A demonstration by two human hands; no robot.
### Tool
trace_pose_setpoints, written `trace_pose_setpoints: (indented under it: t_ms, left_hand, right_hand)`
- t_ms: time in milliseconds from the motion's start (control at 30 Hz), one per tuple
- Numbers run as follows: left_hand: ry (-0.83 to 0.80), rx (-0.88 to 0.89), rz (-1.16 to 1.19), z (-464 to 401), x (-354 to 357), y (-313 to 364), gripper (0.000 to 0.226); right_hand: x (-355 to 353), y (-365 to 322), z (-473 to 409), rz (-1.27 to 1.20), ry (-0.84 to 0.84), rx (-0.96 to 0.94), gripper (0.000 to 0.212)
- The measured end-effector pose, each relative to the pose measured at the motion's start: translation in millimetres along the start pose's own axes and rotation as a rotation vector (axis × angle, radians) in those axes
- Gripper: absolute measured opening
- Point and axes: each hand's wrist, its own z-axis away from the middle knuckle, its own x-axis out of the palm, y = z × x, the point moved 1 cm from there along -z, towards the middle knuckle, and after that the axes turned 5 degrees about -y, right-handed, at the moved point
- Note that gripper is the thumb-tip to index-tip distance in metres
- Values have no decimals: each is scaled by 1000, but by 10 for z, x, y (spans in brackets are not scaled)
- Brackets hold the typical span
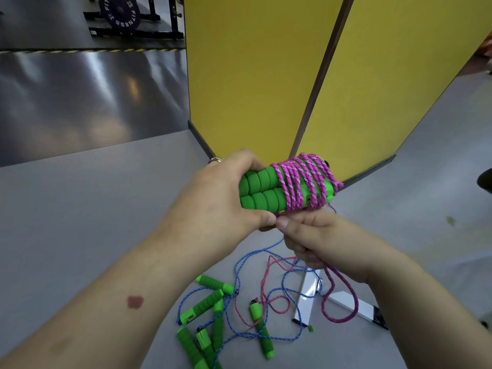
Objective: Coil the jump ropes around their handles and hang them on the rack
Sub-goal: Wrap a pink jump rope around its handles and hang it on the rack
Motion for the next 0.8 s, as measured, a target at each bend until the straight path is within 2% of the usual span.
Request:
trace_pose_setpoints:
  t_ms: [133,233,300,433,667,800]
  left_hand:
    - [28,-23,-40,-23,29,-40,60]
    - [16,-16,-36,-36,38,-64,58]
    - [7,-10,-54,-48,49,-83,59]
    - [-52,-15,-110,-45,77,-123,62]
    - [-196,15,-151,-25,99,-67,65]
    - [-308,45,-154,-14,88,-26,69]
  right_hand:
    - [1,-146,70,384,33,-16,23]
    - [-12,-268,128,581,61,-27,31]
    - [-16,-327,184,599,53,-49,34]
    - [-85,-403,285,562,78,-99,20]
    - [-162,-431,310,543,271,-247,13]
    - [-192,-396,278,597,320,-296,9]
